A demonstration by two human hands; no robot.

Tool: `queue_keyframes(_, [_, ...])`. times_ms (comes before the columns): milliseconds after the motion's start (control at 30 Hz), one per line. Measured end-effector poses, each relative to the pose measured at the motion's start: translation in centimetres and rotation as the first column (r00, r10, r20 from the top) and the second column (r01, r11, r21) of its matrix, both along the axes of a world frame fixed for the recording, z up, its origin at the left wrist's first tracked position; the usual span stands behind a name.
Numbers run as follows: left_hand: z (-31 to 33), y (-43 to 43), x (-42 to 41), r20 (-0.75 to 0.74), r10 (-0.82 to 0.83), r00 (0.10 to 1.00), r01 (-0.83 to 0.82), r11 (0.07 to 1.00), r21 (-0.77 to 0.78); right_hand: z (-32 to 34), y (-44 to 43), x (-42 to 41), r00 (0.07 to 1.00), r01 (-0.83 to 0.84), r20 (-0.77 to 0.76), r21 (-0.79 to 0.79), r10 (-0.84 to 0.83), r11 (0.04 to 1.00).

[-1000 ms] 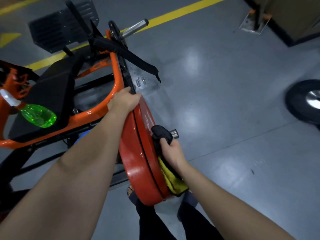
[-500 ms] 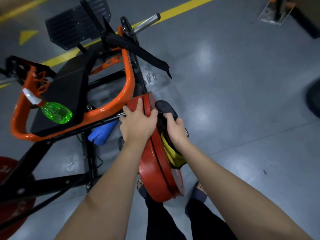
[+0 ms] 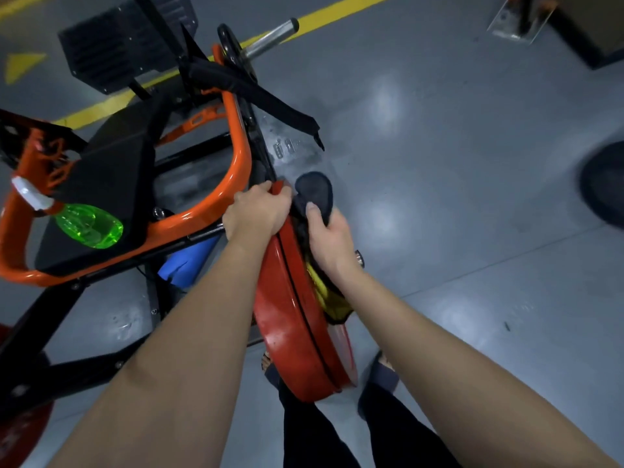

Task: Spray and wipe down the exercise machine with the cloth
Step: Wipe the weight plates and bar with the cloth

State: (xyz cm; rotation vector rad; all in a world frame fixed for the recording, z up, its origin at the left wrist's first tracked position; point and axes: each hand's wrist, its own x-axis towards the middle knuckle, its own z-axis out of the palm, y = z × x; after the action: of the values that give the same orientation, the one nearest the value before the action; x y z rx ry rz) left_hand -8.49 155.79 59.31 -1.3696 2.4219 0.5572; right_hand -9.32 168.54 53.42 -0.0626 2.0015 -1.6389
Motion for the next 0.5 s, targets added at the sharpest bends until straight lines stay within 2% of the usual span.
queue_keyframes(67, [-0.2,-0.6,-0.5,0.011,-0.002,1.0,0.001,1.0,0.03,-0.4,0.5,0.6,1.0,-0.012,0.012,0.016,0.012,1.0])
queue_keyframes(200, [-0.8,-1.7,-1.3,0.03,0.003,1.0,-0.004,0.999,0.052,-6.1,6.7,5.6,0.978,-0.11,0.204,0.293,0.05,0.95])
queue_keyframes(267, [-1.0,-2.3,-1.8,0.038,0.002,0.999,-0.005,0.996,0.085,-7.3,7.9,6.8,0.952,-0.161,0.301,0.356,0.05,0.921])
queue_keyframes(300, [-1.0,-2.5,-2.0,0.036,-0.006,0.999,0.002,0.994,0.108,-7.1,7.8,6.9,0.956,-0.151,0.289,0.361,0.043,0.92])
queue_keyframes(367, [-0.7,-2.9,-2.6,-0.021,0.004,1.0,-0.002,0.992,0.122,-5.8,6.4,6.1,0.974,-0.083,0.224,0.296,0.016,0.952])
queue_keyframes(433, [-0.1,-2.8,-2.5,-0.131,0.041,0.99,-0.035,0.998,0.044,-3.1,4.7,4.2,0.984,-0.002,0.179,0.095,-0.015,0.995])
queue_keyframes(500, [1.3,-1.5,-1.8,-0.139,0.035,0.99,-0.034,0.999,0.007,-0.4,3.1,1.6,0.995,0.035,0.1,-0.071,-0.028,0.997])
